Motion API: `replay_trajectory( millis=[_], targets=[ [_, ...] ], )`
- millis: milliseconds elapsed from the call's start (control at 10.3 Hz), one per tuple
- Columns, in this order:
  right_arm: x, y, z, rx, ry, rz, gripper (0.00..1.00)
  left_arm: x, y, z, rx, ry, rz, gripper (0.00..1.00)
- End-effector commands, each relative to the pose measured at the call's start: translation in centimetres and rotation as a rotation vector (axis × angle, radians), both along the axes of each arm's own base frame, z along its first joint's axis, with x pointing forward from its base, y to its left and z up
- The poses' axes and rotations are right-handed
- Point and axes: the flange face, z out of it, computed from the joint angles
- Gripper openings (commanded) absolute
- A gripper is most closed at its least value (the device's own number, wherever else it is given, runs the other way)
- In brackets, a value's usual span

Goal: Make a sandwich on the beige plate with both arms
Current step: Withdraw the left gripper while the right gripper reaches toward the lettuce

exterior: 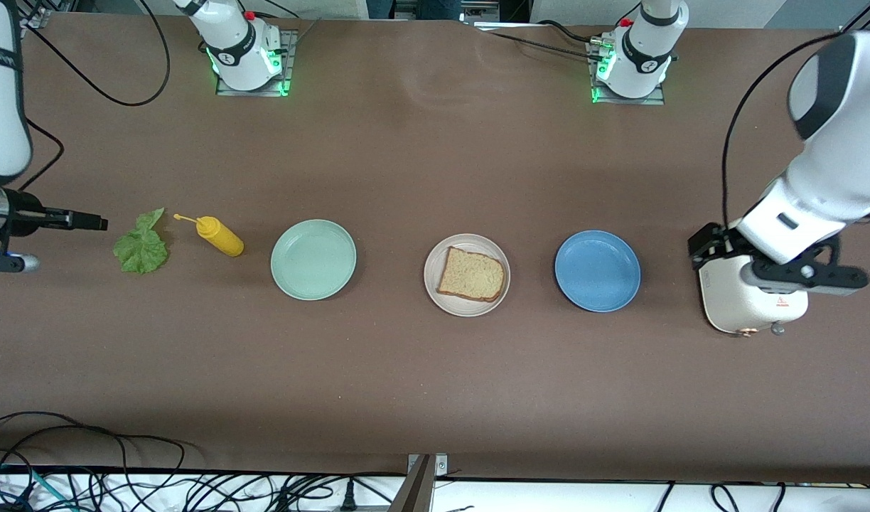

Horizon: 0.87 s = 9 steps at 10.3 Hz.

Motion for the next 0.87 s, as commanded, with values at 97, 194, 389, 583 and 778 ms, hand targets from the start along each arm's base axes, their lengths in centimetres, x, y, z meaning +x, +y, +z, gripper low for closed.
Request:
replay_trajectory(
  millis=[97, 194, 389, 583, 778],
  targets=[
    [-2.6, 0.0, -5.7, -0.015, 0.0, 0.029, 1.0, -4.0, -1.0, 2.1, -0.125, 0.055, -0.061, 1.0],
    [-3.7, -0.2, -7.3, -0.013, 0.014, 0.024, 1.0, -5.1, -0.9, 2.0, -0.104, 0.059, -0.094, 1.0],
    [-4.9, -0.2, -9.2, -0.048, 0.042, 0.062, 1.0, -7.1, -0.1, 1.9, -0.09, 0.065, -0.083, 1.0],
    [-6.1, -0.3, -11.6, -0.086, 0.032, 0.105, 1.0, -8.4, 0.6, 0.9, -0.082, 0.085, -0.063, 1.0],
    [-7.6, -0.2, -14.1, -0.088, -0.003, 0.112, 1.0, -8.8, 0.6, 1.0, 0.049, 0.072, -0.094, 1.0]
  ],
)
